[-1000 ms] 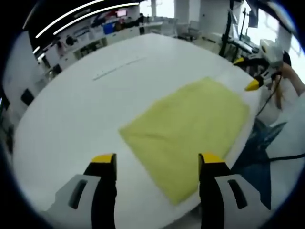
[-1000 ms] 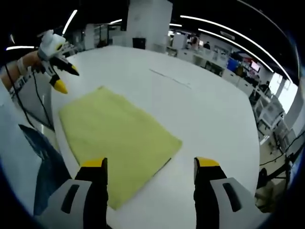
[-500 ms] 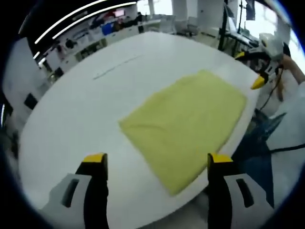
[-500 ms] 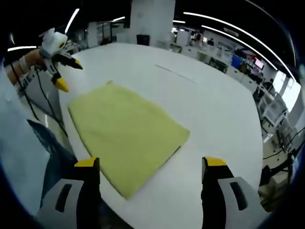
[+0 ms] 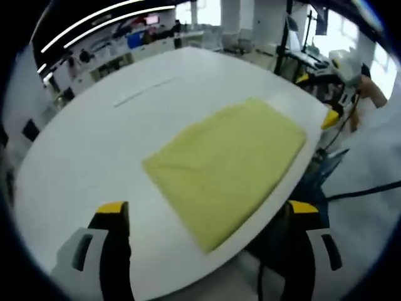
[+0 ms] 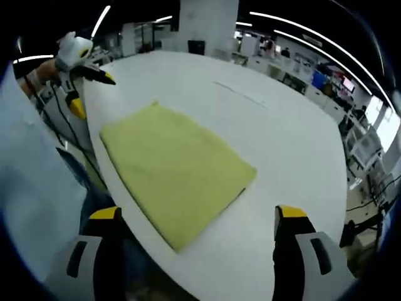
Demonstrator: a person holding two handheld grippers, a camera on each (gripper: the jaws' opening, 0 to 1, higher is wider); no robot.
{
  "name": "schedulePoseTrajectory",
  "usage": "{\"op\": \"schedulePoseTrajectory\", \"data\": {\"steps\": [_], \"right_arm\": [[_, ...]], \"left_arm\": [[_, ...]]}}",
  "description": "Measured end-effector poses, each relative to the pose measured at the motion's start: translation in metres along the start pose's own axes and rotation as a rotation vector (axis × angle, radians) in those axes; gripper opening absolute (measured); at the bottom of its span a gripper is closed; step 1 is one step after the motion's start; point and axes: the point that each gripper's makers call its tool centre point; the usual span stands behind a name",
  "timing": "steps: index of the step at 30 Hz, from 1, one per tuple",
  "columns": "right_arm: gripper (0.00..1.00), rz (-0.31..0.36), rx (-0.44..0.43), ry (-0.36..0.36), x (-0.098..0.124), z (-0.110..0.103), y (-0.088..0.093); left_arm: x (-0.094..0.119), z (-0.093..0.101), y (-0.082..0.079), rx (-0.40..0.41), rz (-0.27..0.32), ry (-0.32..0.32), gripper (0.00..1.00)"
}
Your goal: Fold the garment on the visible template until the final outline fits inside the template.
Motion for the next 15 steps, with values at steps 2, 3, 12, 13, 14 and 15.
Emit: {"op": "schedulePoseTrajectory", "data": {"steps": [2, 3, 12, 13, 14, 15], "right_arm": [[1.0, 0.016, 0.003, 0.007, 0.001, -0.001, -0.003], [1.0, 0.018, 0.007, 0.006, 0.0, -0.002, -0.005], [1.0, 0.0, 0.028, -0.007, 0.004, -0.008, -0.012], [1.0, 0.008, 0.032, -0.001, 0.005, -0.008, -0.014], [1.0, 0.014, 0.041, 0.001, 0.005, -0.008, -0.015], [1.0, 0.017, 0.05, 0.002, 0.004, -0.008, -0.016]], "left_arm": [[0.004, -0.001, 0.0, 0.004, -0.002, -0.001, 1.0], [0.005, -0.001, 0.0, 0.005, -0.003, 0.0, 1.0], [0.013, -0.015, -0.004, 0.02, 0.014, -0.039, 1.0], [0.013, -0.015, -0.004, 0.02, 0.012, -0.041, 1.0], [0.013, -0.017, -0.003, 0.006, 0.008, -0.049, 1.0], [0.013, -0.017, -0.003, 0.0, 0.011, -0.045, 1.0]]}}
Point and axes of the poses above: the point that each gripper's makers call its tool centre point, and the gripper's own axes: x roughly backward along the fingers, z roughly to its right, y roughly out of its underside, and after that the axes turned 14 degrees about -y, right-handed
